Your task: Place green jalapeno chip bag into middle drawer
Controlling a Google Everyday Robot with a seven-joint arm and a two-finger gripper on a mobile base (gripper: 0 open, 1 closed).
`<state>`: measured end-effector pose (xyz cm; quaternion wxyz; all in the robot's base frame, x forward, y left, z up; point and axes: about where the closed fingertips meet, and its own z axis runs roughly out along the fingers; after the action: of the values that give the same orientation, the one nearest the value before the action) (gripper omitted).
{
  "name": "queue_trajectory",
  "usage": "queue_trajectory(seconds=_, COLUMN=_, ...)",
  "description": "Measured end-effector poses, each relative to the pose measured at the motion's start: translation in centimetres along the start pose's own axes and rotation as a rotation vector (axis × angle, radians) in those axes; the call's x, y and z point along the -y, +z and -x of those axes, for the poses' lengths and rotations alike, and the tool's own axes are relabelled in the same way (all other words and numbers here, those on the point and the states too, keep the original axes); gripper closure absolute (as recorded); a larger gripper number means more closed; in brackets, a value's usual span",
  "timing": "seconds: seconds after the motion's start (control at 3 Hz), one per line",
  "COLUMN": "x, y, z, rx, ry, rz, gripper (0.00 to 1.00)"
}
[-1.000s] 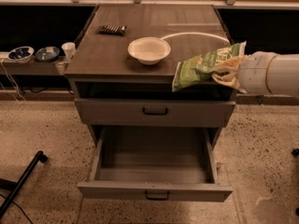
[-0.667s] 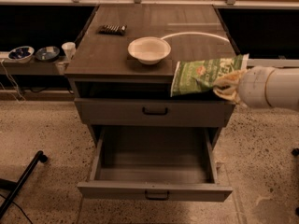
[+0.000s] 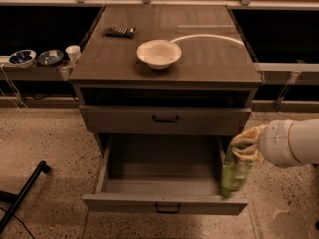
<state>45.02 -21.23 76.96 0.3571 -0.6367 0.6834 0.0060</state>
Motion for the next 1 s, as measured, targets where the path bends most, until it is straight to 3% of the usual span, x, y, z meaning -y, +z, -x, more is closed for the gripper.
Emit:
queue_trajectory(seconds=0.33, x=-0.7, y=0.3, z=-0.1, rx=0.007, ry=0.008, rz=0.029, gripper=1.00)
queue_trajectory(seconds=0.67, x=0.1, y=1.0, z=-0.9, rx=0.024, ry=0.034, rz=0.017, gripper=1.00)
queue_trajectory(seconds=1.0, x=3.2, y=5.3, z=-3.7, rx=0.048, ry=0.125, rz=-0.040, gripper=1.00)
